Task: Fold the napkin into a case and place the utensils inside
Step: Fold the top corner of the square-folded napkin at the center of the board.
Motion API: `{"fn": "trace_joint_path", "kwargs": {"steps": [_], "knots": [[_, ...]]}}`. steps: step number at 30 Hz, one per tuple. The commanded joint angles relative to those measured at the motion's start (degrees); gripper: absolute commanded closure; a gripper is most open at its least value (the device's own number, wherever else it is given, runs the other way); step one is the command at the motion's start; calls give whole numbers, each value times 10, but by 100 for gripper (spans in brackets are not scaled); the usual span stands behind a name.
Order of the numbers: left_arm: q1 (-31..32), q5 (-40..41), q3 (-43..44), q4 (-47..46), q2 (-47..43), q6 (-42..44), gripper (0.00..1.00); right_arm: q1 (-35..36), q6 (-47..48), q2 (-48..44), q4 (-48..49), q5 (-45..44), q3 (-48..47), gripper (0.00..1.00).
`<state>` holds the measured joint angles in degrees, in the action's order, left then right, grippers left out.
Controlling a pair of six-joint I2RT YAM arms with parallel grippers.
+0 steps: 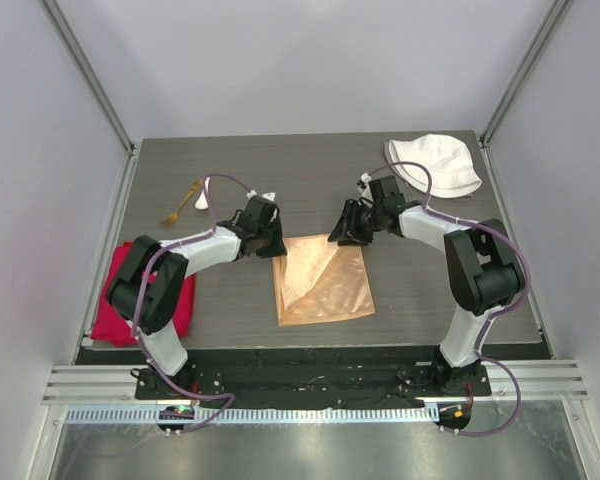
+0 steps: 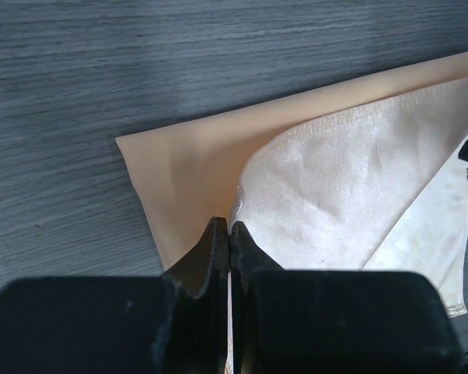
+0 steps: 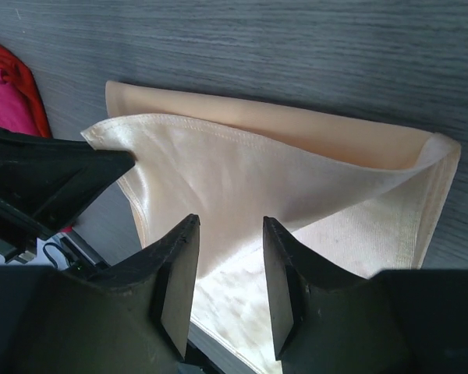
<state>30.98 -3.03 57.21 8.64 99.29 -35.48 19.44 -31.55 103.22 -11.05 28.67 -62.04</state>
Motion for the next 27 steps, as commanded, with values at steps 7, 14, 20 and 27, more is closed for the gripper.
{"fn": "trace_joint_path", "kwargs": {"steps": [7,14,20,27], "knots": [[-7,16,11,12,-1,10,98,4,18,31,9,-11,-61,56],[-11,17,11,14,3,10,98,4,20,51,6,-11,-75,56],[-11,14,13,12,7,14,98,3,23,66,6,-12,-80,56],[-11,21,17,29,-11,9,79,4,28,63,4,-13,-82,56]]}}
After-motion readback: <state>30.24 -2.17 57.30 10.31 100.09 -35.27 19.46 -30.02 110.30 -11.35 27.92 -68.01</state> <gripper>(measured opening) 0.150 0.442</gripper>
